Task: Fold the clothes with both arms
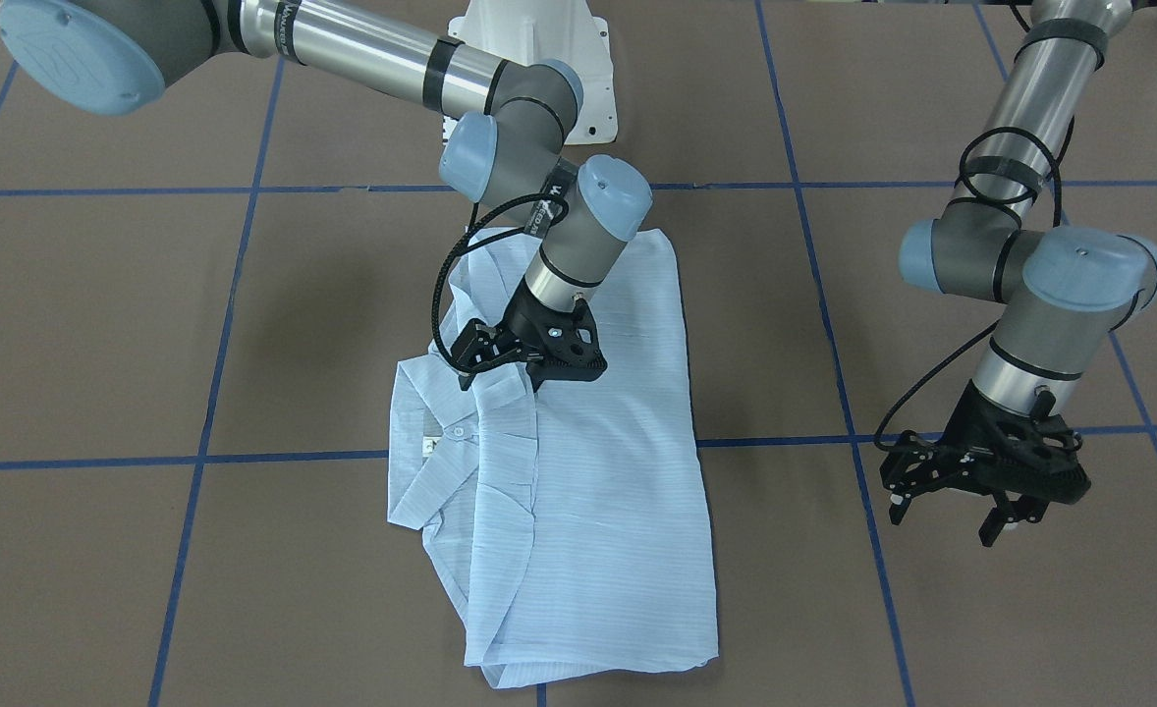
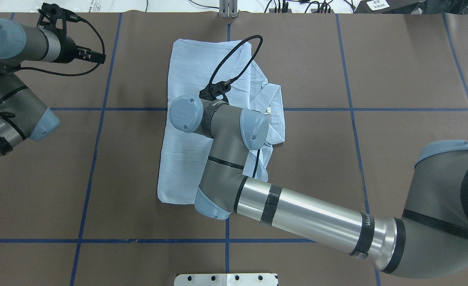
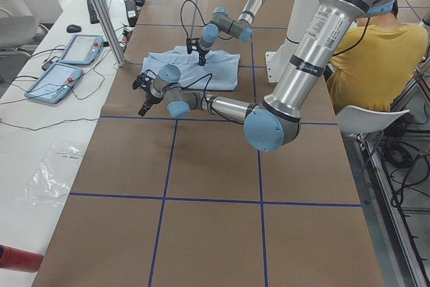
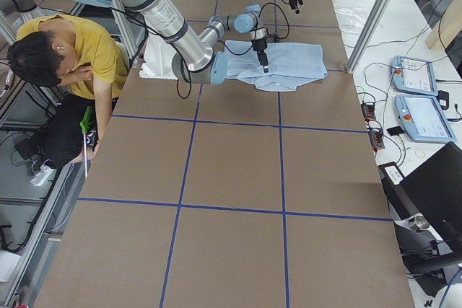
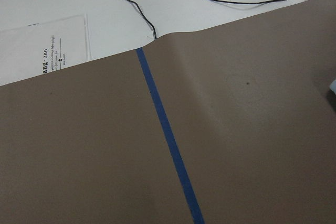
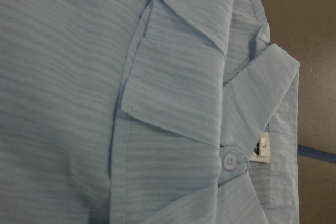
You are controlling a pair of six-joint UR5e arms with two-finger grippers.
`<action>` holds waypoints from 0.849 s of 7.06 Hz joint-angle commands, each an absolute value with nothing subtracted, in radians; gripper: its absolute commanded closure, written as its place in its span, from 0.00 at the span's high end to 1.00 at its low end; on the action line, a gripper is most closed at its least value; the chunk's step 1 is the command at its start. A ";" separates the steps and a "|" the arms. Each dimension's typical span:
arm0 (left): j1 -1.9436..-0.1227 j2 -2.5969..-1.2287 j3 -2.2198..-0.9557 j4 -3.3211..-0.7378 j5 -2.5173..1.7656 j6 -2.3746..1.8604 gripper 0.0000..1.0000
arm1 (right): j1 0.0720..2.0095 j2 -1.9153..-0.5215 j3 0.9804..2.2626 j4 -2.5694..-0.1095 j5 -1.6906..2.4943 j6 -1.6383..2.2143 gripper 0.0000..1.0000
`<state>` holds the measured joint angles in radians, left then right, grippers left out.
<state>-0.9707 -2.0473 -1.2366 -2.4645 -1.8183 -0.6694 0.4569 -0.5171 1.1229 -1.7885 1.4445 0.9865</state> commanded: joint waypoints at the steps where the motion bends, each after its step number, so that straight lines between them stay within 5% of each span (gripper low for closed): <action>1: -0.954 -2.046 -1.236 -2.468 -1.818 -0.689 1.00 | 0.475 -0.517 1.129 -1.807 1.447 0.957 1.00; 3: -0.954 -2.046 -1.236 -2.470 -1.816 -0.689 1.00 | 0.485 -0.543 1.143 -1.807 1.445 0.956 1.00; 6: -0.953 -2.046 -1.236 -2.470 -1.816 -0.689 1.00 | 0.543 -0.748 1.394 -1.859 1.451 0.849 1.00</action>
<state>-0.9537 -2.0463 -1.2360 -2.4697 -1.8163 -0.6887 0.5148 -0.6607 1.2958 -1.8389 1.4492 0.8980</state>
